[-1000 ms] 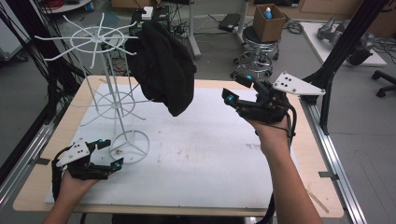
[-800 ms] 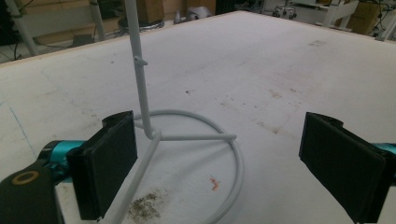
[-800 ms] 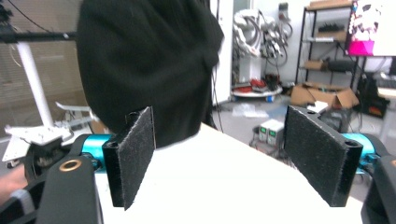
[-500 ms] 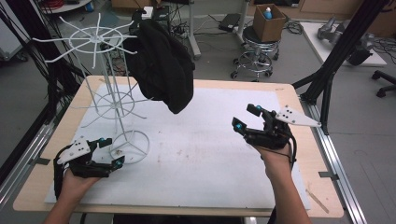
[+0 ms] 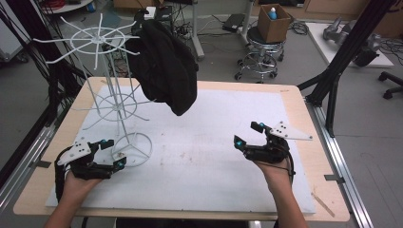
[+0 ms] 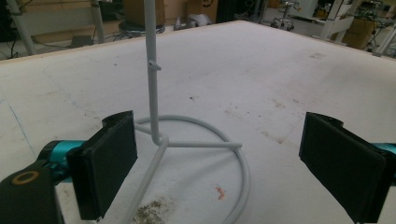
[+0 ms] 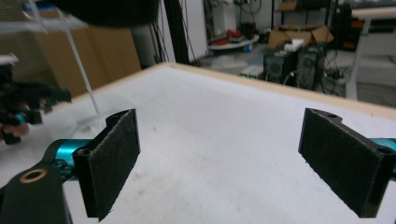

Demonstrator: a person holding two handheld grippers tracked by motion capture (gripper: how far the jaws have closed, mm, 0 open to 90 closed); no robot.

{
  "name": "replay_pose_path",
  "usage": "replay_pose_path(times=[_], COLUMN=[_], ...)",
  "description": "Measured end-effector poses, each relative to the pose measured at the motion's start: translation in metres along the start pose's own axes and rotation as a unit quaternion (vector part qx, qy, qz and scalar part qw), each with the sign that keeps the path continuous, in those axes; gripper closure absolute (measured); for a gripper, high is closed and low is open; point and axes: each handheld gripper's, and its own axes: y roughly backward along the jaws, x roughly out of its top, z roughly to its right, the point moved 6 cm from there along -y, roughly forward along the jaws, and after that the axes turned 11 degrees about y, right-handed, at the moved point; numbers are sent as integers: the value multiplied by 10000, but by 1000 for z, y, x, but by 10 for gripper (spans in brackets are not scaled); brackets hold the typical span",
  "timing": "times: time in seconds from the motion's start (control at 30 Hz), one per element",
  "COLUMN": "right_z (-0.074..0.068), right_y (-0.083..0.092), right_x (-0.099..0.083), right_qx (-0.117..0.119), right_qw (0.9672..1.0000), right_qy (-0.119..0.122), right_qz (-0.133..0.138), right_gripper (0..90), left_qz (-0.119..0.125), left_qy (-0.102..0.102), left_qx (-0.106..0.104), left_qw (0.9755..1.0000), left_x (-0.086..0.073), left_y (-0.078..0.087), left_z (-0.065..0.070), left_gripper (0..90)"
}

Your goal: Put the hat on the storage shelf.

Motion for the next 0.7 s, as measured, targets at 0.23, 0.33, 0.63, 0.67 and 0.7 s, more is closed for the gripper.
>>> replay_pose_path(times=[0.23,0.33,0.63,0.67,0.7], right_z=[3,2,4,3,3], right_y=[-8,-10,-10,-11,-11], right_x=[-30,-37,-46,-47,-47], right_qx=[-15,-21,-56,-21,-21], right_qw=[9987,9983,9972,9971,9971], right_qy=[-43,-5,-71,-94,-94], right_qz=[-507,-590,-744,-759,-759], right_gripper=[108,109,109,108,108], left_qz=[-69,-59,-62,-64,-60], left_qy=[-45,-86,-109,-105,-94], left_qx=[35,32,26,30,31], left_qw=[10000,9999,9999,9999,9999], left_x=[-3,-3,-2,-2,-2], left_y=[-2,-4,-6,-6,-6], left_z=[-1,0,1,1,1], left_gripper=[114,114,114,114,114])
